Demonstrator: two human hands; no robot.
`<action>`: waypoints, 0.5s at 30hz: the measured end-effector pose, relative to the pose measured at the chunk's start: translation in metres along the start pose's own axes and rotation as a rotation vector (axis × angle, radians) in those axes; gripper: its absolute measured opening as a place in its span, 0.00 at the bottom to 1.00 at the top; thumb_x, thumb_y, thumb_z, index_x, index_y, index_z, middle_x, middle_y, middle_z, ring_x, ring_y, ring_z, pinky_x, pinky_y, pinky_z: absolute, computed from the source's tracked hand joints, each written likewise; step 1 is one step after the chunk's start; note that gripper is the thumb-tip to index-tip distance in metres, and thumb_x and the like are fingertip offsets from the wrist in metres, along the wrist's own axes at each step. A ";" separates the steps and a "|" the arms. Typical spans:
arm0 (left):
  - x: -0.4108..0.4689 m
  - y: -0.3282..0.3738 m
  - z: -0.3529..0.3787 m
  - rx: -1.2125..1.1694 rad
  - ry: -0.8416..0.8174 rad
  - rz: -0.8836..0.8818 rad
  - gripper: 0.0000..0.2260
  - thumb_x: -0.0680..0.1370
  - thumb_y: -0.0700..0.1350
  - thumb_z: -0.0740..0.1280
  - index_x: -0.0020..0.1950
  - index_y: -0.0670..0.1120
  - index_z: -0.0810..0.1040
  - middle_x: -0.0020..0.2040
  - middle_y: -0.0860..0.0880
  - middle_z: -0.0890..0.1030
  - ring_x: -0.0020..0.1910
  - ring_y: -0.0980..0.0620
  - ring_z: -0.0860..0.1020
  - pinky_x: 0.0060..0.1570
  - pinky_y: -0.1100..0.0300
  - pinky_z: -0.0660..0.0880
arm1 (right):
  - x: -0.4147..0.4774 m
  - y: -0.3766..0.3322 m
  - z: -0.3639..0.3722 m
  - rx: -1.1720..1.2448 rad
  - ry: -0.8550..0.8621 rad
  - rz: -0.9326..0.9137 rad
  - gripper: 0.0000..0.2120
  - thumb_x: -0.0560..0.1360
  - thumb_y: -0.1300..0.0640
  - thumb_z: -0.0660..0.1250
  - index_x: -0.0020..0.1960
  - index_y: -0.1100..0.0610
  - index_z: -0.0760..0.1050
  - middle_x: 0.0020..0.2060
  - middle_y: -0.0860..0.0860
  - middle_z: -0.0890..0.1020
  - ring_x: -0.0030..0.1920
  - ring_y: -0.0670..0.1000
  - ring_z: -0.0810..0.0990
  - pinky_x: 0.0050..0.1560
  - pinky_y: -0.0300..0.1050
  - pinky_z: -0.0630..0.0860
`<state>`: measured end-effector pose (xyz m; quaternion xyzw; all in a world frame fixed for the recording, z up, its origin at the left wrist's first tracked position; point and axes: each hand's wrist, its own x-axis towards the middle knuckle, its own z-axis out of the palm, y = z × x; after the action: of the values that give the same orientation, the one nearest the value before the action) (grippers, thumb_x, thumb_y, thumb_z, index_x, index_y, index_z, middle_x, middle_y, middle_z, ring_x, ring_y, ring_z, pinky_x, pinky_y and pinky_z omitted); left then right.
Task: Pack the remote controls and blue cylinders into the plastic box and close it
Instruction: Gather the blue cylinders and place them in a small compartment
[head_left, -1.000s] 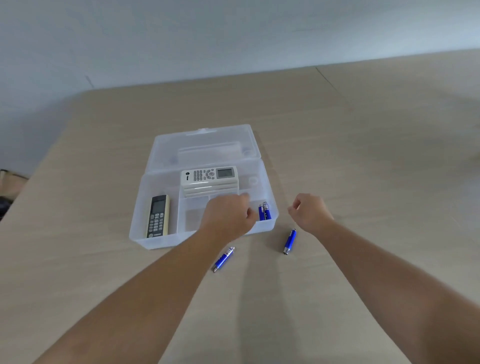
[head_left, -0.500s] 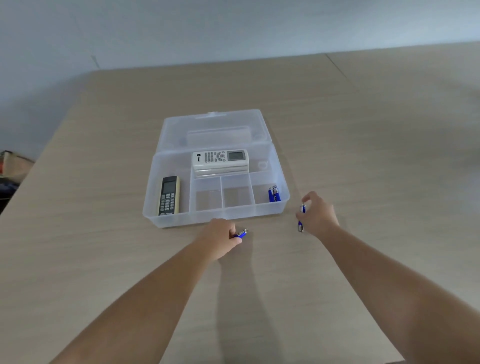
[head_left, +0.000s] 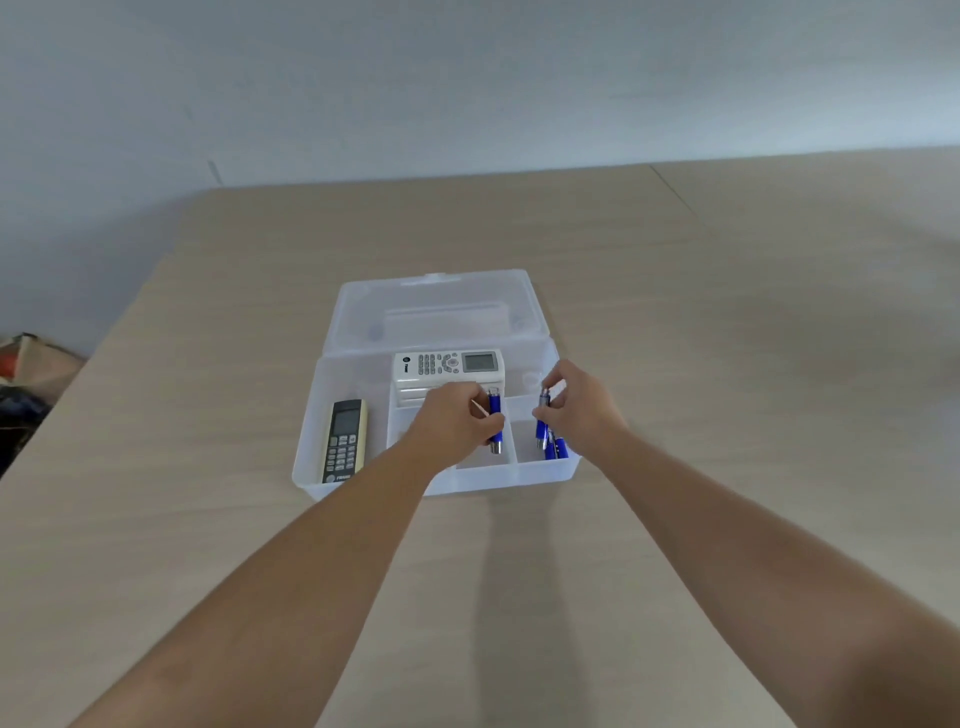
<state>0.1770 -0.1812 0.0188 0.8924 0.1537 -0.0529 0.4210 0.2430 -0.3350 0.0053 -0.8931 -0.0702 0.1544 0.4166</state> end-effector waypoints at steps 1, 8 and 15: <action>0.004 0.000 0.000 -0.018 -0.002 -0.015 0.04 0.74 0.42 0.67 0.40 0.46 0.74 0.42 0.43 0.86 0.44 0.44 0.85 0.45 0.52 0.80 | 0.005 0.002 0.008 -0.055 -0.026 -0.003 0.09 0.72 0.62 0.68 0.48 0.55 0.69 0.35 0.56 0.78 0.29 0.54 0.73 0.28 0.43 0.71; 0.025 -0.006 0.004 -0.180 -0.035 -0.086 0.06 0.75 0.39 0.67 0.51 0.44 0.74 0.43 0.42 0.82 0.39 0.46 0.83 0.53 0.48 0.81 | 0.019 0.007 0.037 -0.619 -0.184 -0.047 0.10 0.73 0.69 0.59 0.39 0.59 0.62 0.32 0.52 0.67 0.30 0.51 0.67 0.25 0.40 0.60; 0.029 -0.006 0.008 -0.149 -0.060 -0.080 0.08 0.75 0.40 0.67 0.51 0.47 0.72 0.39 0.45 0.82 0.30 0.54 0.80 0.45 0.55 0.80 | 0.025 0.000 0.035 -0.831 -0.269 -0.079 0.07 0.72 0.70 0.62 0.44 0.60 0.72 0.39 0.56 0.73 0.44 0.58 0.75 0.40 0.44 0.70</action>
<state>0.2026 -0.1772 0.0023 0.8498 0.1802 -0.0851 0.4881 0.2544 -0.3035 -0.0219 -0.9534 -0.2141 0.2121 0.0145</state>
